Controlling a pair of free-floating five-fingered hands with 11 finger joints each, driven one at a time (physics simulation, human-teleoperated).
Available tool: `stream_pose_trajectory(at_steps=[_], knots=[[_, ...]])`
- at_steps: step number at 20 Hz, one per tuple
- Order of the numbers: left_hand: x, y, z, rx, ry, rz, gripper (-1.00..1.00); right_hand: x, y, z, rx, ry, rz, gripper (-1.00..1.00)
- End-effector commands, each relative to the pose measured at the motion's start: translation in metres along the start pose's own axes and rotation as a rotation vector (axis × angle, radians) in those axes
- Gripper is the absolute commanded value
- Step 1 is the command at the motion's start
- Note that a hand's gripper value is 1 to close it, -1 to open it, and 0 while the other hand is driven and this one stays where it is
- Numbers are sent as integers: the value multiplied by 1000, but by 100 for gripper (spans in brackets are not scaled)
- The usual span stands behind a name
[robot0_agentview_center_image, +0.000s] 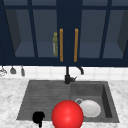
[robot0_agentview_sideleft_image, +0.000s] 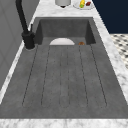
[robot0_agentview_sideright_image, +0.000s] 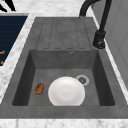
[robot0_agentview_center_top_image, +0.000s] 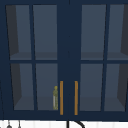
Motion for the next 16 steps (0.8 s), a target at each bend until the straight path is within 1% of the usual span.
stream_pose_trajectory(at_steps=[1, 3, 6, 10, 12, 13, 16], knots=[[0, 0, 0, 0, 0, 0, 0, 4, 9, -18, 17, 46, -75, -100], [0, 0, 0, 0, 0, 0, 0, 3, 21, -19, 13, 96, -107, -100], [0, 0, 0, 0, 0, 0, 0, 5, 31, -29, 5, 128, -118, -100], [0, 0, 0, 0, 0, 0, 0, -1, 44, -33, 17, 171, -99, -100], [0, 0, 0, 0, 0, 0, 0, -4, 46, -42, 12, 174, -87, -100], [0, 0, 0, 0, 0, 0, 0, -4, 45, -49, 20, 164, -76, -100], [0, 0, 0, 0, 0, 0, 0, -8, 46, -65, 68, 156, -49, -100]])
